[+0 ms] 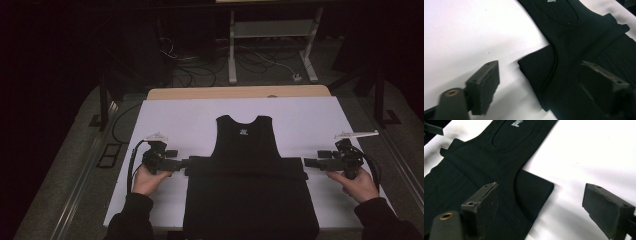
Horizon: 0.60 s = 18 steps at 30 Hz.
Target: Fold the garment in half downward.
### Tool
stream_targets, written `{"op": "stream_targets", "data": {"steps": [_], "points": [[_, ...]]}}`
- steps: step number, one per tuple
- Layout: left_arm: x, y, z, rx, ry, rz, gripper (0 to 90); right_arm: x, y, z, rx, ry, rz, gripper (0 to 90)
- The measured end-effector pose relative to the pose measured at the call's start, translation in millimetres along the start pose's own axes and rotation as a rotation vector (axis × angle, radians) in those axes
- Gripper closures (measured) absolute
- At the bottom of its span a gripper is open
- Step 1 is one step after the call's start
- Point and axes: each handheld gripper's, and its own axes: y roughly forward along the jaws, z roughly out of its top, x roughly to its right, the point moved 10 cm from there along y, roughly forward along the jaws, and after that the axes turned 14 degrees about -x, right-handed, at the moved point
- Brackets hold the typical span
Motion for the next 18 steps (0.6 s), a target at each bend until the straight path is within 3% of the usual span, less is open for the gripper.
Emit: {"op": "stream_targets", "data": {"steps": [2, 6, 9, 14, 18], "points": [[-1.3, 1.5, 0.2, -0.012, -0.005, -0.01, 10.2, -0.8, 1.4, 0.7, -0.016, -0.012, 0.008, 3.0], [-1.4, 0.9, 4.6, -0.007, -0.018, -0.038, 0.0, -1.6, 1.9, 4.0, -0.025, -0.018, -0.003, 0.0], [-3.0, -1.5, 8.4, -0.019, -0.002, -0.018, 0.0, -0.5, 1.5, 8.2, -0.022, -0.023, -0.011, 0.0], [-2.2, -1.1, 13.4, -0.019, 0.004, -0.035, 0.0, 1.7, 2.1, 14.4, -0.029, -0.024, -0.007, 0.0], [-2.1, 1.8, 15.2, -0.031, 0.016, -0.021, 0.0, 1.2, 0.4, 19.7, -0.028, -0.035, -0.007, 0.0]]}}
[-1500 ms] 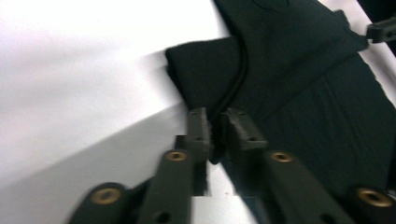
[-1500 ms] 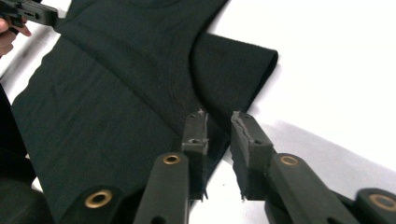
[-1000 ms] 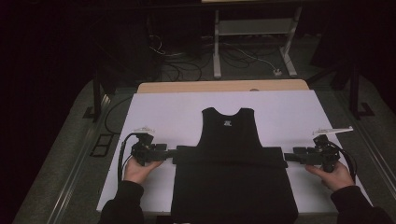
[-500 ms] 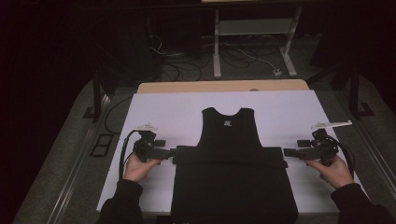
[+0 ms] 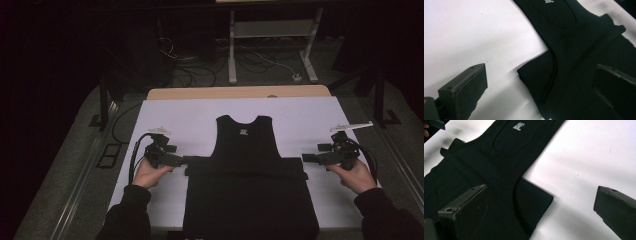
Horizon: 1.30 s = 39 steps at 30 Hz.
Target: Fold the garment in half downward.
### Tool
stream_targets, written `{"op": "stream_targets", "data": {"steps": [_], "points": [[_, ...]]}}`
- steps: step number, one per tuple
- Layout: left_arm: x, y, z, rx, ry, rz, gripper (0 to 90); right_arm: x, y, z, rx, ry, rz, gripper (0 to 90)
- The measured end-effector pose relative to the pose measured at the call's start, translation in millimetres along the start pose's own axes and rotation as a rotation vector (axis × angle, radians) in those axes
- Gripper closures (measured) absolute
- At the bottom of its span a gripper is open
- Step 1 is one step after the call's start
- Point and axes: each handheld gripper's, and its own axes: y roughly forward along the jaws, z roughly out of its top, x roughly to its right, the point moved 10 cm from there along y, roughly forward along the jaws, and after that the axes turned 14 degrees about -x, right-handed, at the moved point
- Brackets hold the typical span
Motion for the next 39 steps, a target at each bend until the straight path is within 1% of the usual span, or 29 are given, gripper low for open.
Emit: {"op": "stream_targets", "data": {"steps": [3, 7, 11, 13, 16, 19, 21, 23, 27, 29, 30, 32, 34, 36, 39], "points": [[0.7, -0.4, 4.1, 0.002, 0.006, 0.0, 0.0, -1.0, -1.7, 4.5, 0.004, -0.008, 0.006, 0.0], [1.1, -2.5, 10.2, 0.008, 0.017, 0.005, 0.0, -1.1, -3.7, 10.0, 0.002, -0.022, -0.008, 0.0], [0.0, -2.9, 14.0, -0.004, 0.022, 0.014, 0.0, -1.5, -5.9, 15.3, -0.001, -0.026, -0.005, 0.0], [0.2, -3.8, 16.7, -0.003, 0.024, 0.013, 0.0, -1.5, -7.4, 18.6, 0.001, -0.031, -0.013, 0.0], [0.7, -5.2, 21.3, 0.003, 0.03, 0.017, 0.0, -2.5, -9.7, 23.5, 0.005, -0.039, -0.01, 0.0], [-0.3, -6.0, 25.4, -0.001, 0.036, 0.028, 0.0, -3.0, -10.7, 28.4, 0.004, -0.047, -0.013, 0.0], [-0.2, -6.8, 28.5, -0.002, 0.039, 0.027, 0.0, -2.7, -11.5, 32.3, 0.005, -0.059, -0.019, 0.0], [-0.4, -7.6, 32.2, 0.001, 0.042, 0.03, 0.0, -3.0, -13.0, 36.0, 0.005, -0.055, -0.016, 0.0], [-0.9, -8.8, 39.4, 0.001, 0.045, 0.026, 0.0, -1.7, -15.0, 43.2, 0.008, -0.068, -0.023, 0.0], [-1.1, -9.2, 42.4, -0.001, 0.056, 0.031, 0.0, -1.4, -15.3, 46.2, 0.009, -0.071, -0.022, 0.0], [-0.8, -9.3, 44.1, -0.001, 0.053, 0.031, 0.0, -1.5, -15.5, 47.0, 0.004, -0.065, -0.023, 0.0], [-0.2, -10.2, 47.3, 0.002, 0.056, 0.03, 0.0, -1.0, -15.2, 49.3, 0.002, -0.074, -0.026, 0.0], [-0.4, -11.3, 50.0, 0.0, 0.061, 0.032, 0.0, -1.0, -15.4, 51.3, 0.002, -0.068, -0.028, 0.0], [-0.3, -12.1, 52.9, 0.001, 0.065, 0.034, 0.0, -0.5, -15.4, 53.7, 0.007, -0.079, -0.029, 0.0], [-0.8, -12.7, 56.8, -0.001, 0.066, 0.037, 0.0, 0.1, -15.0, 56.1, 0.008, -0.08, -0.027, 0.0]]}}
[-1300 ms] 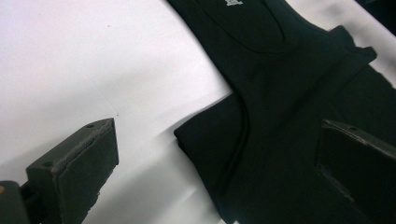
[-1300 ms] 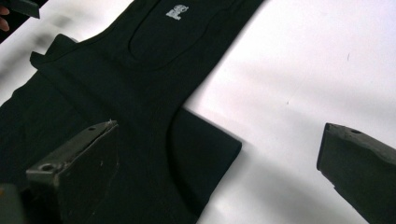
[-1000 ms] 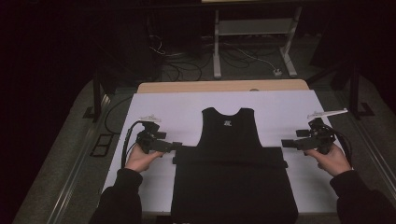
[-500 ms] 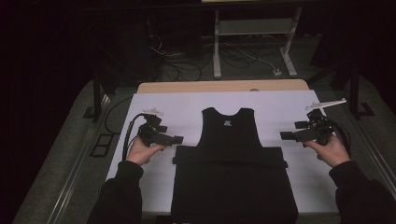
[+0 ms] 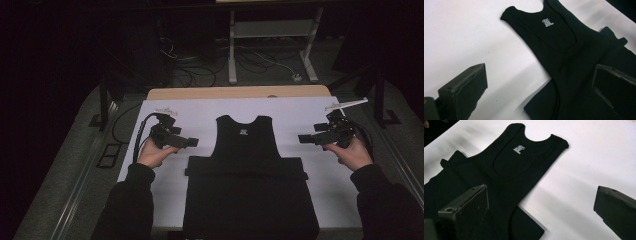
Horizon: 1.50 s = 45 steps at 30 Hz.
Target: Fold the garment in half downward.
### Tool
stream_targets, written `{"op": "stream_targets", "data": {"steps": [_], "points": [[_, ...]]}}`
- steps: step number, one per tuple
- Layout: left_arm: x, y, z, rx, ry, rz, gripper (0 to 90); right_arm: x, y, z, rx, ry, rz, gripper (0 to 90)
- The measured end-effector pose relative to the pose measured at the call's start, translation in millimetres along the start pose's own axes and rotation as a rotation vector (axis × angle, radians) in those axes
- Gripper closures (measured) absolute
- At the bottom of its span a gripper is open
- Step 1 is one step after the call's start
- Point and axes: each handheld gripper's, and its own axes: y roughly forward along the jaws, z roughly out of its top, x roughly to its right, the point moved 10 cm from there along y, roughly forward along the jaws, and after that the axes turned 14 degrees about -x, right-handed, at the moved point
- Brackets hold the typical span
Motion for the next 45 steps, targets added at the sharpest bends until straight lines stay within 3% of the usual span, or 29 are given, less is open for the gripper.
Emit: {"op": "stream_targets", "data": {"steps": [17, 45], "points": [[-3.5, 0.0, 25.9, -0.017, 0.03, -0.002, 0.0, 10.1, -4.0, 22.4, -0.007, 0.003, -0.002, 0.0], [-15.4, 16.7, 63.7, -0.052, 0.053, 0.012, 0.0, 17.4, 15.9, 57.7, -0.036, -0.012, 0.002, 0.0]]}}
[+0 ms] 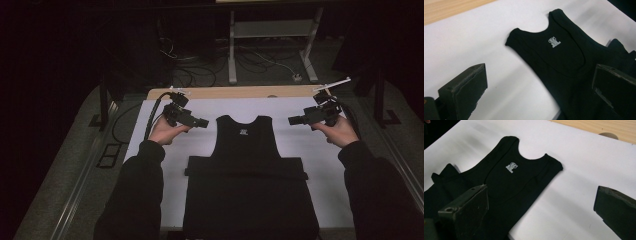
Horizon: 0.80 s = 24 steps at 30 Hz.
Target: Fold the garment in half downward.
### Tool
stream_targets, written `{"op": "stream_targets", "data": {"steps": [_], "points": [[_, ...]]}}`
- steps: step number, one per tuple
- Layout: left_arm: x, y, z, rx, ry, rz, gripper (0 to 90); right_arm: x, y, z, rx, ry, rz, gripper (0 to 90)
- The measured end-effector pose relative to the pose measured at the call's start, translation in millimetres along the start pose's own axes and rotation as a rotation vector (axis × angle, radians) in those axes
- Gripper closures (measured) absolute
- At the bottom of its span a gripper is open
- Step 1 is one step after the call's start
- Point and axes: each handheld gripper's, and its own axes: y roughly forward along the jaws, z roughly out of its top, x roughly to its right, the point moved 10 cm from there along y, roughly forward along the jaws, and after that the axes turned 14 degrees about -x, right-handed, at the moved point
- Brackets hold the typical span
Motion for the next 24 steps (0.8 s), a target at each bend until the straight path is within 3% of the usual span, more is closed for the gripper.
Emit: {"op": "stream_targets", "data": {"steps": [11, 24], "points": [[-10.6, 14.9, 9.9, 0.001, -0.028, -0.015, 0.0, 7.6, 8.1, 13.0, 0.008, 0.012, 0.006, 0.0], [-28.6, 23.8, 11.1, 0.032, -0.098, -0.025, 0.0, 20.5, 22.2, 16.2, -0.003, 0.045, 0.007, 0.0]]}}
